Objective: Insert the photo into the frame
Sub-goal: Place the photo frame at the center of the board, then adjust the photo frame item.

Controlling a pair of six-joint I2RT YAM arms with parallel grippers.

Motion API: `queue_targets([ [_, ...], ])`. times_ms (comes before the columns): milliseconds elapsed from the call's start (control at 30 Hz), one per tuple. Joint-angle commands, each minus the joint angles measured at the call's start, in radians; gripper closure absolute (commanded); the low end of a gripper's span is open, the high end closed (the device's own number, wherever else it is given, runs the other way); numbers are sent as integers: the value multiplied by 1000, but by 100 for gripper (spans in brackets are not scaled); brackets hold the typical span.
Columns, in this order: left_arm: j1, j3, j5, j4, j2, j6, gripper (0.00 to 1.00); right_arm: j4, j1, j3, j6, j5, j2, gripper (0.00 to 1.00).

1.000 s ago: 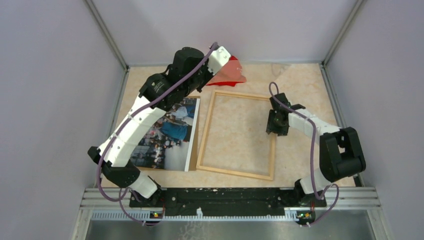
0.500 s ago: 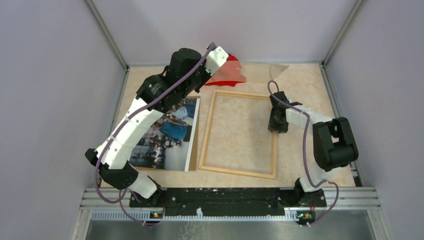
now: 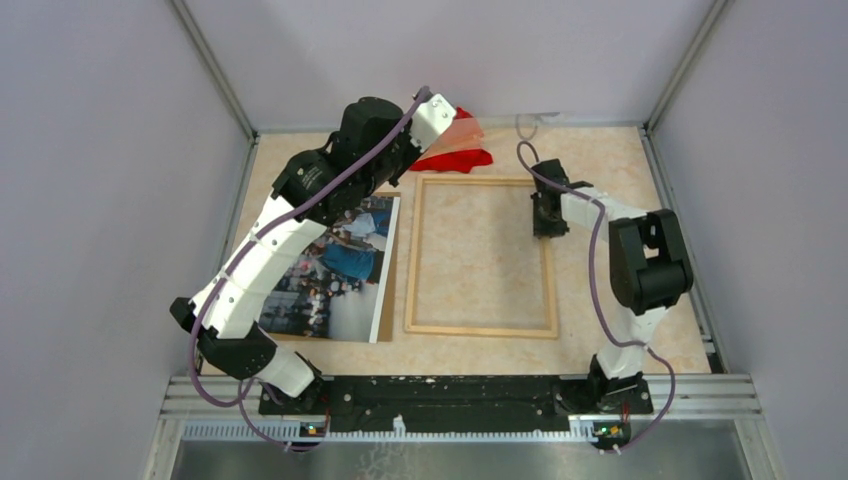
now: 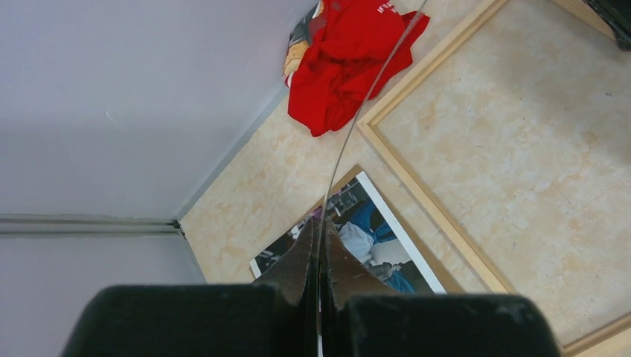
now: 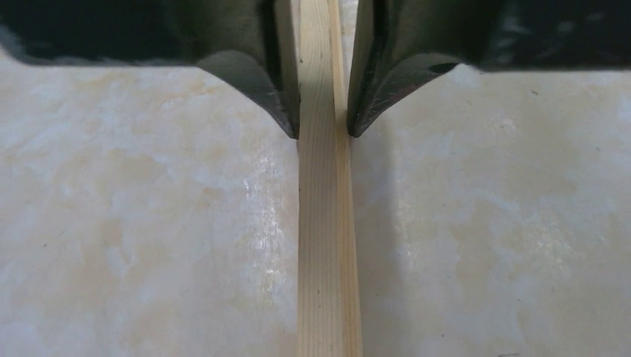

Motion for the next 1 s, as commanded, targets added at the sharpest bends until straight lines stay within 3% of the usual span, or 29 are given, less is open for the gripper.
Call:
queue_targets([
  [0,3,12,-25,12,-34,-2,100,-1,0,79,-40,51,21,65],
  [167,3,-39,-81,20,-22,-15,100,-51,-14,103,83,-13,-67,33],
  [300,8,-142,-161,128,-25,-8,100,-64,-37,62,246,-193,-245,23],
  [500,59,-239,-222,269,13,5,100,27,-14,-169,480,-429,-596,20],
  [667,49,-373,-181,384,4,42,100,253,16,-355,828,-517,-840,20],
  [967,-115,-481,-95,307,2,22,100,357,183,-262,1010,-416,-763,21],
])
